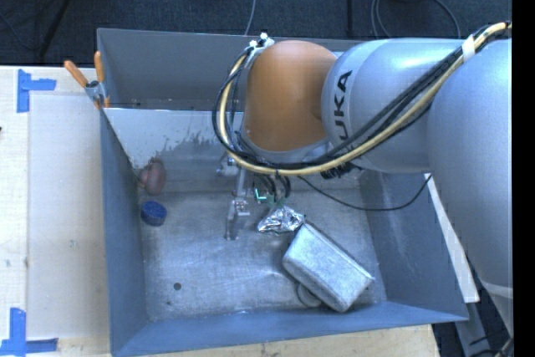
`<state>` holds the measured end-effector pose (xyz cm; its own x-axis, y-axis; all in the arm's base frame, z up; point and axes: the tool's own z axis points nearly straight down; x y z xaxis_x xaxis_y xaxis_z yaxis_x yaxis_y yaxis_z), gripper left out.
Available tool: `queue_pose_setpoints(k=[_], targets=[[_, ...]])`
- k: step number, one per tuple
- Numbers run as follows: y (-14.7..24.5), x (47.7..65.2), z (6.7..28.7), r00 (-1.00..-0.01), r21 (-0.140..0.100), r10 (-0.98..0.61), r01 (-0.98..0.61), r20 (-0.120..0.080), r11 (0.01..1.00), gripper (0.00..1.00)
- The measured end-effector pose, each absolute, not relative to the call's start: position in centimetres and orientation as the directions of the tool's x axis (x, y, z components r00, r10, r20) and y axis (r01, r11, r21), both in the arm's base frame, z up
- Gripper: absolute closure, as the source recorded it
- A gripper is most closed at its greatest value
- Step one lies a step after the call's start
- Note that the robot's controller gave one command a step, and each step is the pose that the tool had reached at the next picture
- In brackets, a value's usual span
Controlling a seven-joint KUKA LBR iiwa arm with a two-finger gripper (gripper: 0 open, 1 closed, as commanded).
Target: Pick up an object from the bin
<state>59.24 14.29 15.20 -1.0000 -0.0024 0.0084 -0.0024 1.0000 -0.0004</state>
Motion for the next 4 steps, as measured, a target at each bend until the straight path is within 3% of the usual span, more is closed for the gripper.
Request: queue_pose_setpoints(k=[1, 2, 3, 4], targets=[[7.3, 58.7, 13.8, -1.000, -0.003, -0.027, -0.027, 0.004, 1.000, 0.00], [3.9, 57.9, 7.6, -0.995, -0.001, 0.097, 0.097, 0.006, 0.995, 0.00], [4.0, 58.0, 7.9, -0.995, 0.002, 0.098, 0.098, 0.002, 0.995, 1.00], [2.2, 57.4, 25.8, -0.999, -0.001, -0.044, -0.044, -0.010, 0.999, 1.00]])
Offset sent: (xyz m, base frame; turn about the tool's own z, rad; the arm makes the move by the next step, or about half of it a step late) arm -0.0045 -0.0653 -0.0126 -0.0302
